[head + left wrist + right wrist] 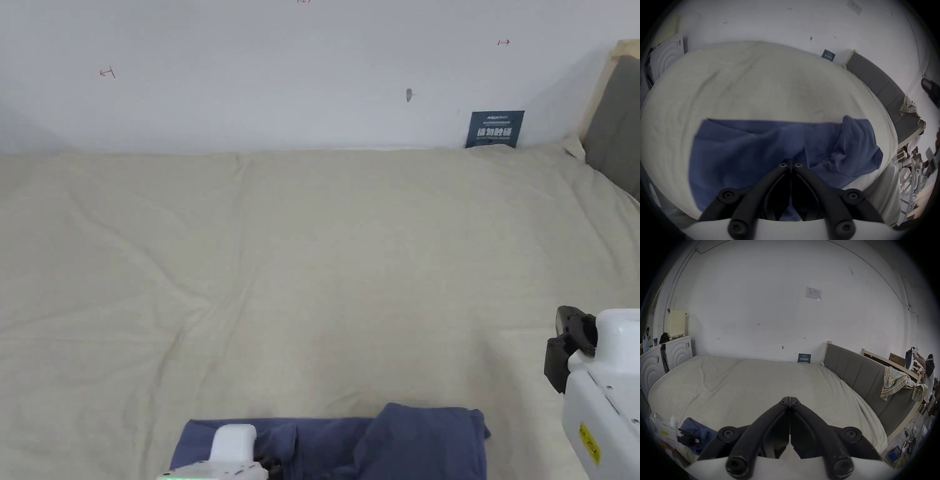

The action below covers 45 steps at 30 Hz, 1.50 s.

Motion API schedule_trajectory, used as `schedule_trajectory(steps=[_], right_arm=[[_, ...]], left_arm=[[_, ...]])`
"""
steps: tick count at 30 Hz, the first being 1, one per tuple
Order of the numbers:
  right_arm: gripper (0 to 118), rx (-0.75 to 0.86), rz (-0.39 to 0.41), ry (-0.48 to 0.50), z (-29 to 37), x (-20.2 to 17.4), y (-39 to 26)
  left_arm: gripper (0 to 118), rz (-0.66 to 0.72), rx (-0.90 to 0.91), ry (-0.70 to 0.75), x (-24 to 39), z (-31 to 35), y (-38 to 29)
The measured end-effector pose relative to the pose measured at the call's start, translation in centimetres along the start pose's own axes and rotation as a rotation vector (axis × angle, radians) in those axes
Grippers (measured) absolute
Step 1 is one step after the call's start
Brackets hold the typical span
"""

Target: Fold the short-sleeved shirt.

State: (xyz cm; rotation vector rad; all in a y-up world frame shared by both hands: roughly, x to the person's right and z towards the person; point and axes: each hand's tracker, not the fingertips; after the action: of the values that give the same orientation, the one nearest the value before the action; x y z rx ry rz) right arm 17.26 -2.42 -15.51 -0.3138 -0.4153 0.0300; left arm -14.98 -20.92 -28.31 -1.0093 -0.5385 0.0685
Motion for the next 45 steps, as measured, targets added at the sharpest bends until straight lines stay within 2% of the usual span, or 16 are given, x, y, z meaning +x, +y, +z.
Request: schedule_trajectory(steps=[4, 8, 12, 15, 18, 24, 26, 27, 28, 30, 31, 39, 41, 42, 43, 45], right_arm=[[0, -0.011, 0.005, -0.014, 0.0, 0.4, -0.3], [0, -0.019, 0.004, -0.022, 0.0, 0.6, -0.4], [0, -0.017, -0.001, -0.017, 0.3, 0.4, -0.3], [0, -0.007, 0.005, -0.004, 0.6, -0.1, 0.1], [0, 0.007, 0.017, 0.008, 0.8, -0.8, 0.5], [0, 0.021, 0.026, 0.032, 0.9, -2.0, 1.0], [0, 0.021, 0.025, 0.038, 0.8, -2.5, 1.0], [0, 0.018, 0.027, 0.042, 0.7, -2.6, 1.0], [0, 0.016, 0.028, 0.043, 0.7, -2.8, 1.0], [0, 0.01, 0.034, 0.047, 0.5, -3.2, 0.9], [0, 0.006, 0.038, 0.05, 0.4, -3.4, 0.8], [0, -0.027, 0.057, 0.045, -0.3, -4.4, 0.4], [0, -0.036, 0.063, 0.04, -0.5, -4.5, 0.3], [0, -0.039, 0.067, 0.038, -0.5, -4.5, 0.2], [0, -0.043, 0.07, 0.035, -0.5, -4.5, 0.2], [0, -0.051, 0.077, 0.03, -0.7, -4.5, 0.1]], left_arm=[[1, -0.012, -0.029, 0.022, 2.0, -3.1, -1.3], [1, -0.025, 0.012, 0.047, 2.7, -3.2, -1.6], [1, -0.027, 0.009, 0.02, 2.5, -1.3, -0.7], [1, 0.004, 0.086, -0.057, 1.9, 2.1, 0.8], [1, 0.042, 0.124, -0.106, -0.3, 5.8, 2.6], [1, 0.27, 0.099, -0.249, -8.5, 10.8, 4.3], [3, 0.307, 0.088, -0.26, -11.2, 11.4, 4.3], [7, 0.323, 0.076, -0.254, -12.5, 11.5, 4.3], [28, 0.314, 0.055, -0.238, -13.6, 11.5, 4.3], [95, 0.348, 0.003, -0.215, -15.4, 10.9, 4.2], [118, 0.357, -0.03, -0.221, -16.5, 10.3, 4.4], [118, 0.377, -0.089, -0.303, -19.7, 6.0, 3.1], [107, 0.379, -0.092, -0.309, -19.9, 4.9, 2.8], [96, 0.374, -0.095, -0.322, -19.9, 4.4, 2.7], [80, 0.374, -0.097, -0.333, -19.9, 3.8, 2.5], [67, 0.365, -0.133, -0.348, -19.7, 2.4, 2.2]])
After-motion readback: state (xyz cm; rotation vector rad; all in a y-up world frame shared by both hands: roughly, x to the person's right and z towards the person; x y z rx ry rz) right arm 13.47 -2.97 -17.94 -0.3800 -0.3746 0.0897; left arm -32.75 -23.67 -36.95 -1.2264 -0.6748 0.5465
